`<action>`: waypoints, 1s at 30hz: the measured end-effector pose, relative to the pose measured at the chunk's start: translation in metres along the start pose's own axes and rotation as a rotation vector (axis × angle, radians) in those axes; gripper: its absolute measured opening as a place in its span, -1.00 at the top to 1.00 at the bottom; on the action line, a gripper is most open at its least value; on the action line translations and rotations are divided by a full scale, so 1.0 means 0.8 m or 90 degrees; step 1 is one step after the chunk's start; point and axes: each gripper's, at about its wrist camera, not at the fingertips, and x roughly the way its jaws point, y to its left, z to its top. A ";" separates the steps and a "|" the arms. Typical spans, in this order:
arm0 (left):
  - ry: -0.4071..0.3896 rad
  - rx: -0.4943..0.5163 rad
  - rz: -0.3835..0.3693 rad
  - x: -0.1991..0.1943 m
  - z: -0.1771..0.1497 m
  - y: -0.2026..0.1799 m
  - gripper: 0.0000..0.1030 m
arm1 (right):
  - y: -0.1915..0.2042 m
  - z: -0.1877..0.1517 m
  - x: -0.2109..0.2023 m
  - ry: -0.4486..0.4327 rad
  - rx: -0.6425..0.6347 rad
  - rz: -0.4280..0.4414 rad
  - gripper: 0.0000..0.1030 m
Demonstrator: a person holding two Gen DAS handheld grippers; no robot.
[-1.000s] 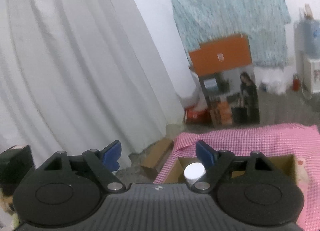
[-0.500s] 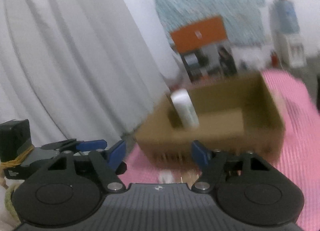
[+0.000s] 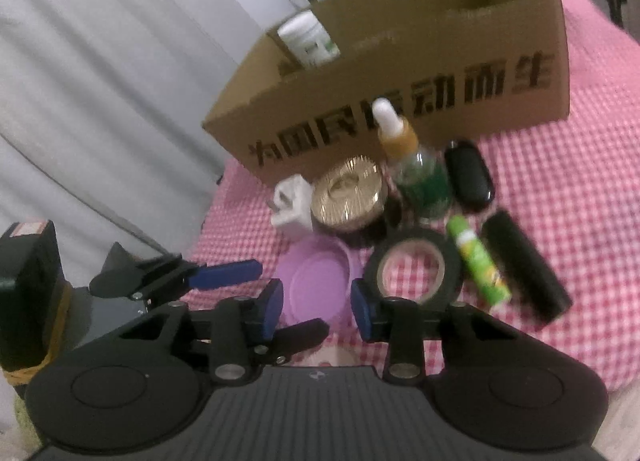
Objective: Organize rigid objects
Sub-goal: 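Move the right gripper back and grasp the purple lid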
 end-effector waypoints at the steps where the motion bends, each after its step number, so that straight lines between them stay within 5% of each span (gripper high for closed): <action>1: 0.001 0.004 0.003 0.002 0.000 -0.002 -0.55 | -0.001 -0.002 0.003 0.006 0.003 -0.003 0.32; 9: 0.003 0.030 0.012 0.020 -0.004 -0.010 -0.42 | -0.012 -0.008 0.021 0.018 0.028 -0.016 0.41; 30: 0.006 0.030 0.007 0.016 -0.017 -0.008 -0.46 | -0.003 -0.009 0.051 0.041 0.005 -0.036 0.54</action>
